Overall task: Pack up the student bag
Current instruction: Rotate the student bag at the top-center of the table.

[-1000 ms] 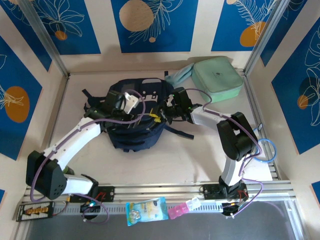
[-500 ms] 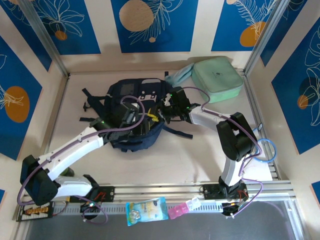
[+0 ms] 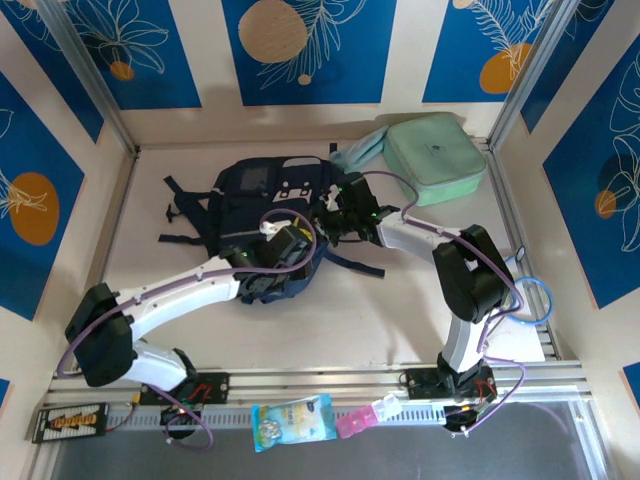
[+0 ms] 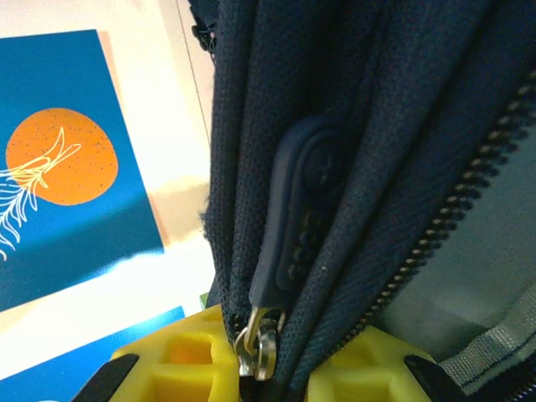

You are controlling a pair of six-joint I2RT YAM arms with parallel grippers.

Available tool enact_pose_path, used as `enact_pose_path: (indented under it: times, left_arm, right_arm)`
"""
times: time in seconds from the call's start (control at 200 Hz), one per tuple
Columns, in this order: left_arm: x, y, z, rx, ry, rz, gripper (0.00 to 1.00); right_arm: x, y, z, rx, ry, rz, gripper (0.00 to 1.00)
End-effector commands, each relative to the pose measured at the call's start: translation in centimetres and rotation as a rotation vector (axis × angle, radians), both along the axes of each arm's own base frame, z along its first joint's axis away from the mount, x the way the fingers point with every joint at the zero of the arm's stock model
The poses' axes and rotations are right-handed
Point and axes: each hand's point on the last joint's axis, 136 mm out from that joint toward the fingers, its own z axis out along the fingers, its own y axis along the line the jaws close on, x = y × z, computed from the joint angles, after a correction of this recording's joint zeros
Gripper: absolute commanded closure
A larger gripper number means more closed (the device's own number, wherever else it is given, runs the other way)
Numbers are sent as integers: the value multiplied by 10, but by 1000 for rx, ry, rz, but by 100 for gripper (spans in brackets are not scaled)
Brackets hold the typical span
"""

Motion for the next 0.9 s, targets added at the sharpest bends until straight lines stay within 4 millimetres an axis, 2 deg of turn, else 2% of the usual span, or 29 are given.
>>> enact_pose_path:
  times: [0.0,0.135,0.28,0.53,0.64,0.69,0.895]
  left_arm:
    - [9,6,-1,10,-41,75,59]
    - [12,15,-4,41,-54,118,66]
    - [11,16,-12,51,-54,115,75]
    - [10,19,-14,90,-64,83,76]
    - [10,12,-14,82,-75,25,67]
    - [10,9,-13,79,-74,5,67]
    - [6,20,-17,115,-58,31,82]
  right_arm:
    - [-11,14,36,74,-82,95,84]
    - [-11,16,33,75,-70,94,84]
    - [-10,17,33,70,-83,97,84]
    - [-14,17,32,49,-119,106,84]
    - [-14,19,30,48,-112,109,84]
    - [-14,19,29,48,-110,109,84]
    - [-12,15,26,30,-105,86,86]
